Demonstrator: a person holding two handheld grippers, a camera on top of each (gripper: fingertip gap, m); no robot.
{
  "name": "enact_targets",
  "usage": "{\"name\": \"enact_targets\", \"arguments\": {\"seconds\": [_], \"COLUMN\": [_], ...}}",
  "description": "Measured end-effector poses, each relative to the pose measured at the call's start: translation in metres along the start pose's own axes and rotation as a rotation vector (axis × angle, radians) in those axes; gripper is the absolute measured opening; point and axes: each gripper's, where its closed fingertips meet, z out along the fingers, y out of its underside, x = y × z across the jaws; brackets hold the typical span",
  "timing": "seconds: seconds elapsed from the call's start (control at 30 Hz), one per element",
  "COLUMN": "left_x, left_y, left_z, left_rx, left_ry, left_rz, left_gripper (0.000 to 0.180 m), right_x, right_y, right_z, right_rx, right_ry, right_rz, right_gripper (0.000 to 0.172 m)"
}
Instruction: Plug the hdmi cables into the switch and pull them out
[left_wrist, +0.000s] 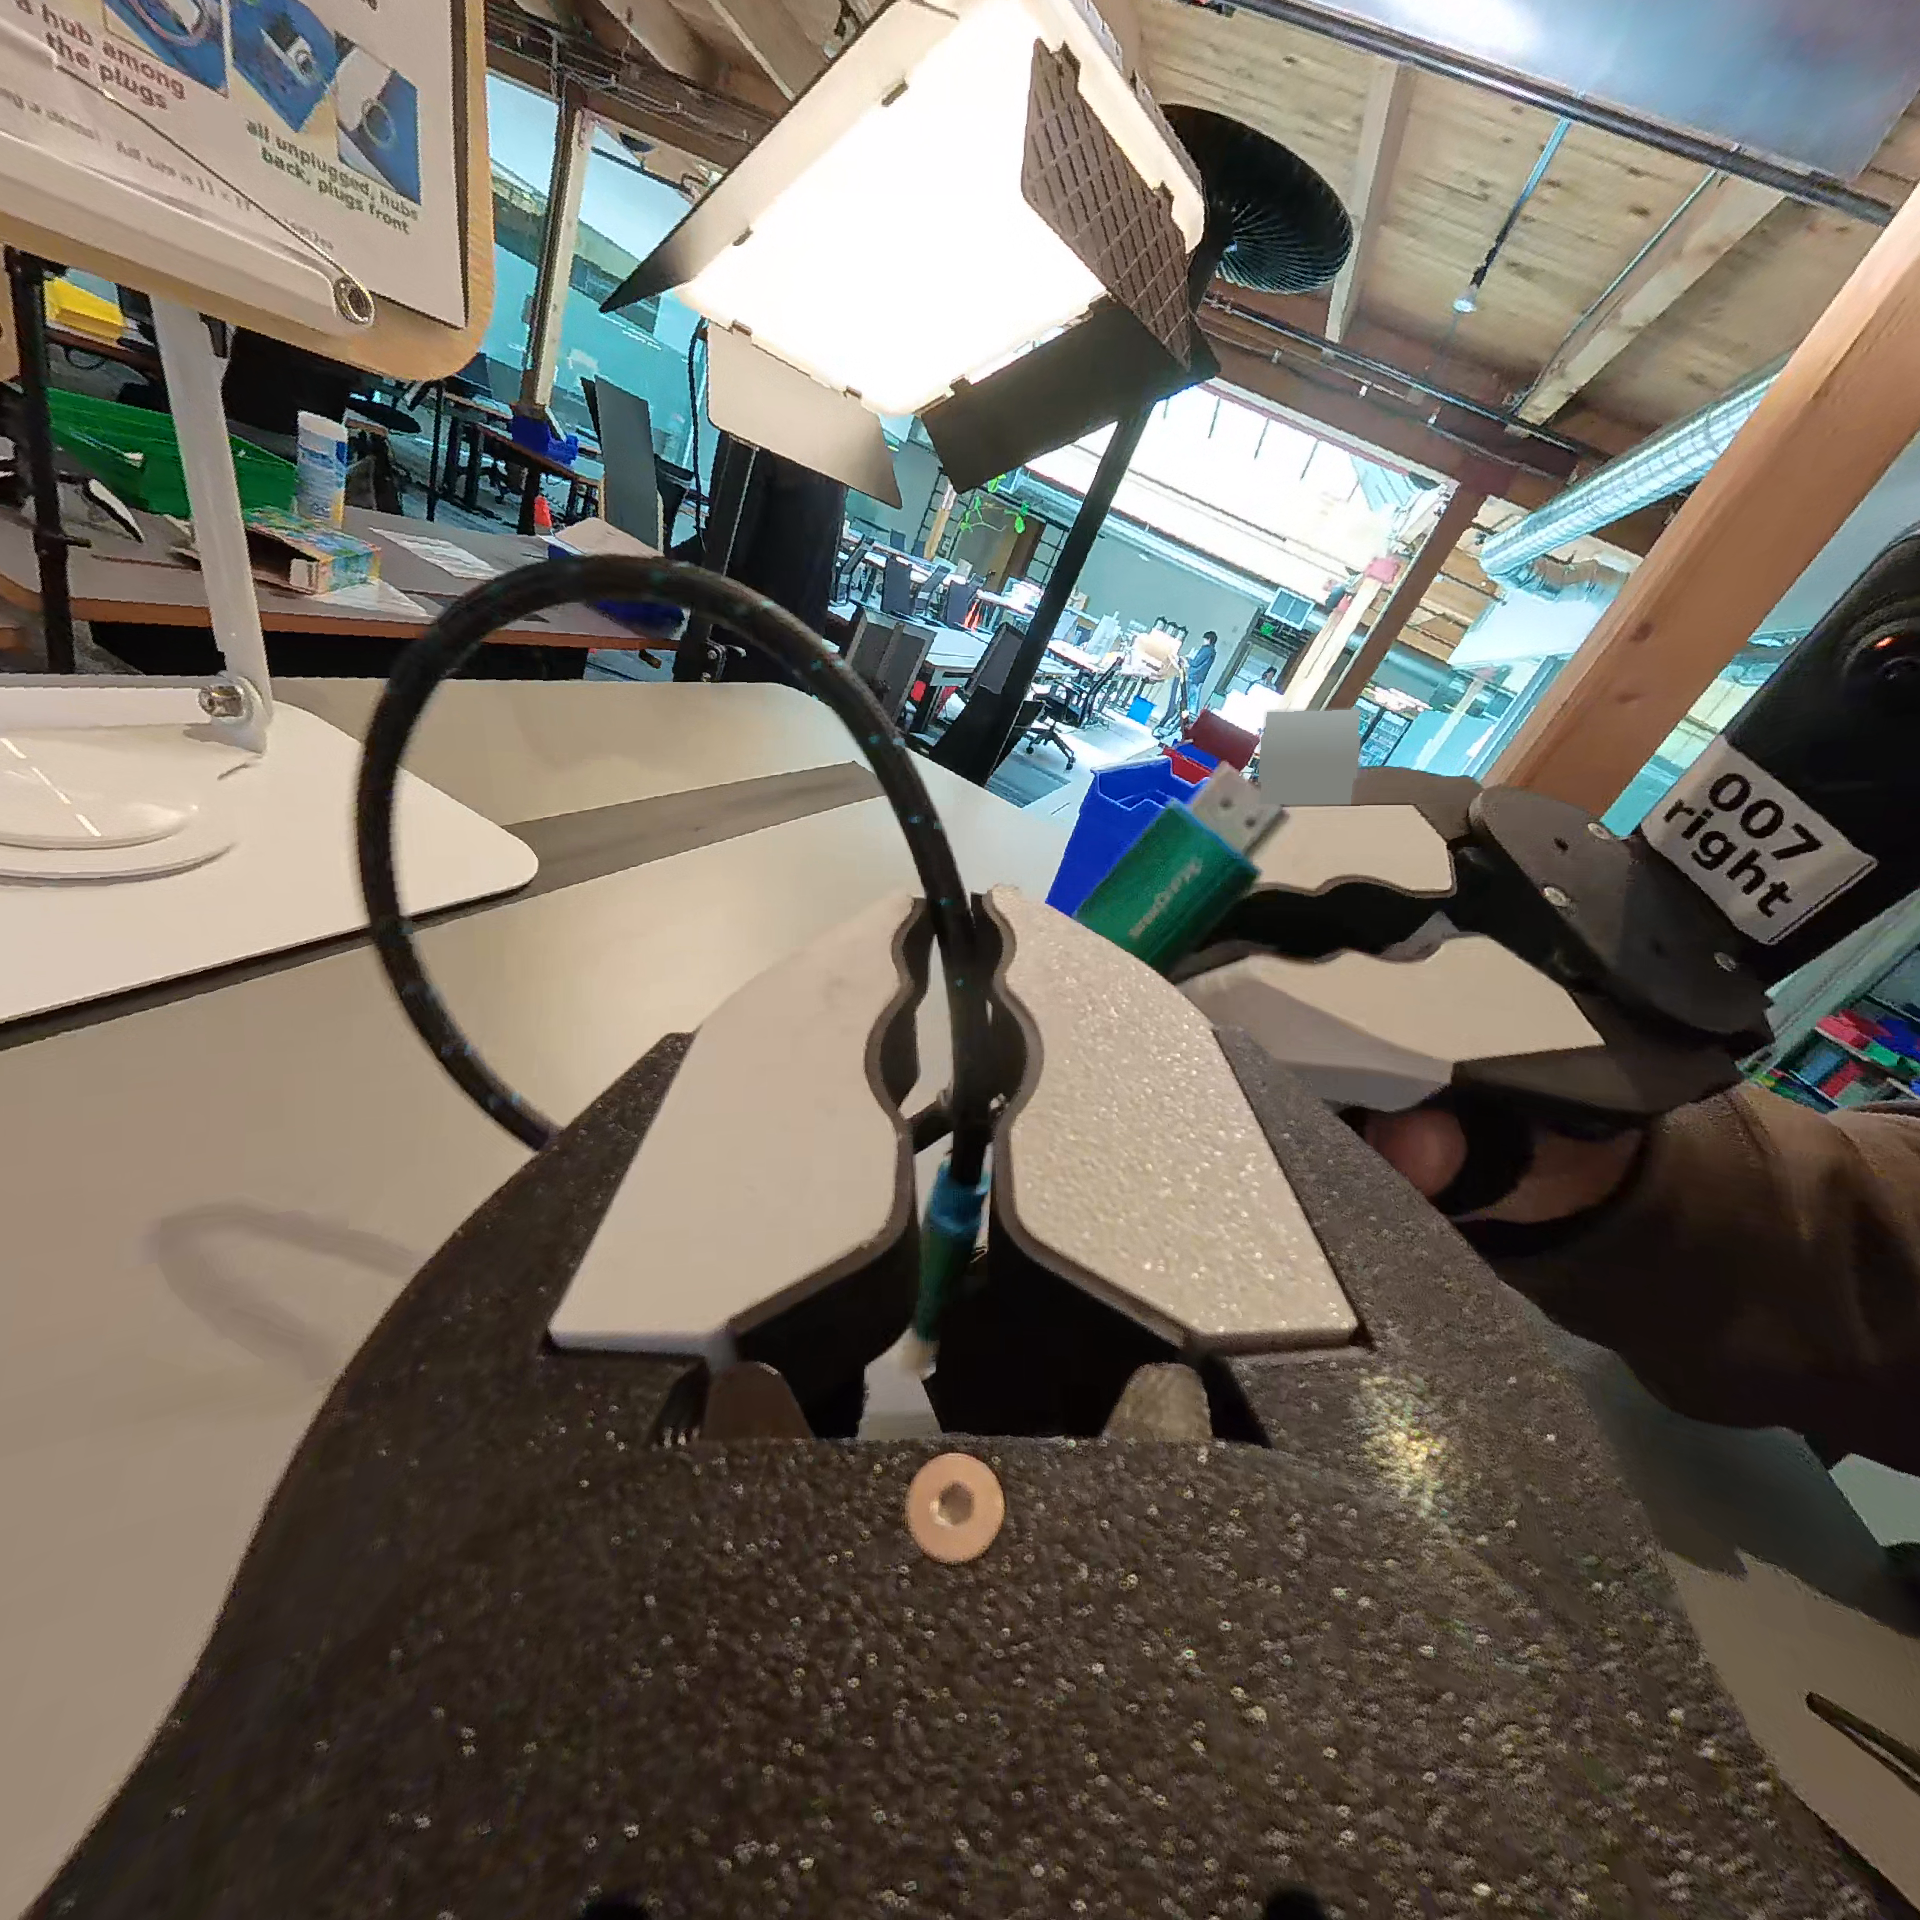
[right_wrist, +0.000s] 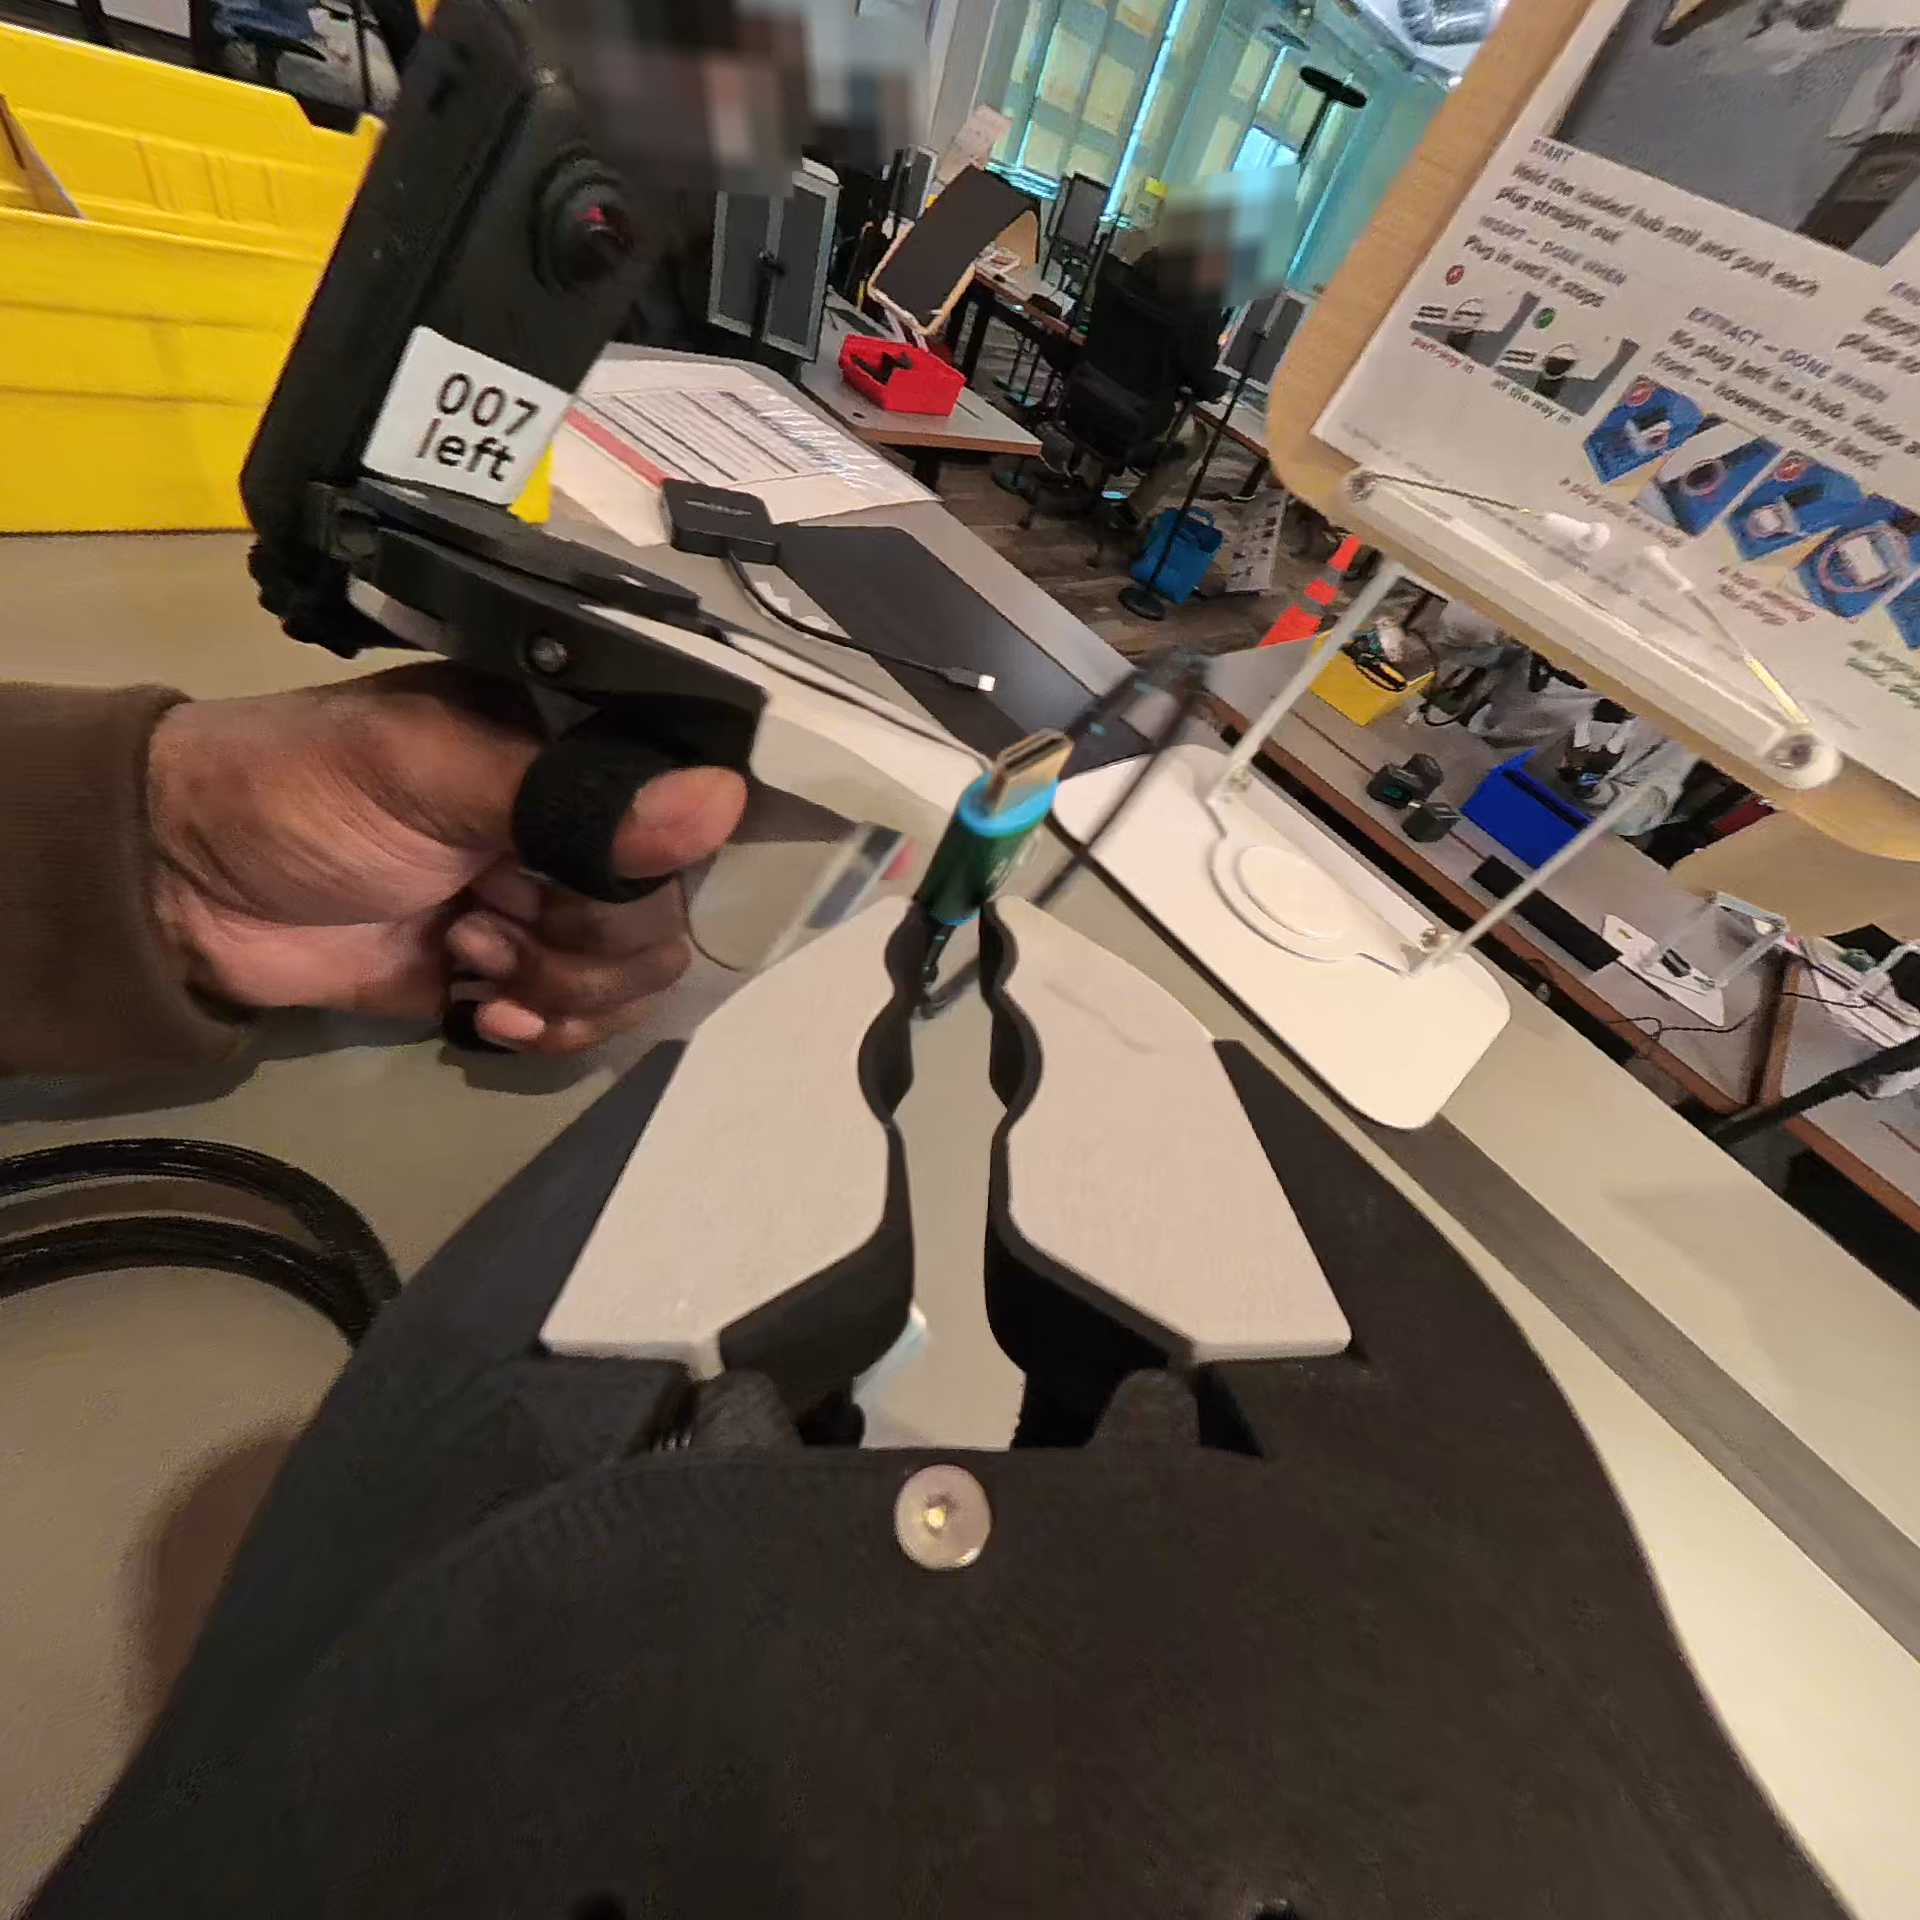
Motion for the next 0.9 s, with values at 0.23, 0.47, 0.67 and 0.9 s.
{"name": "enact_targets", "arguments": {"seconds": [0.23, 0.47, 0.67, 0.9], "left_x": [-0.009, -0.013, -0.018, -0.018], "left_y": [0.004, 0.023, 0.047, 0.064], "left_z": [-0.002, 0.007, 0.012, -0.001], "left_rx": [-0.027, -0.135, -0.293, -0.404], "left_ry": [-0.018, -0.077, -0.132, -0.143], "left_rz": [-0.016, 0.001, -0.04, -0.123], "left_gripper": [0.011, 0.01, 0.017, 0.021], "right_x": [0.043, 0.027, -0.016, -0.038], "right_y": [0.01, 0.04, 0.055, 0.047], "right_z": [-0.021, -0.046, -0.056, -0.045], "right_rx": [-0.033, -0.09, -0.112, -0.115], "right_ry": [0.075, -0.093, -0.249, -0.301], "right_rz": [0.05, 0.385, 0.536, 0.641], "right_gripper": [0.0, 0.029, 0.042, 0.046]}}
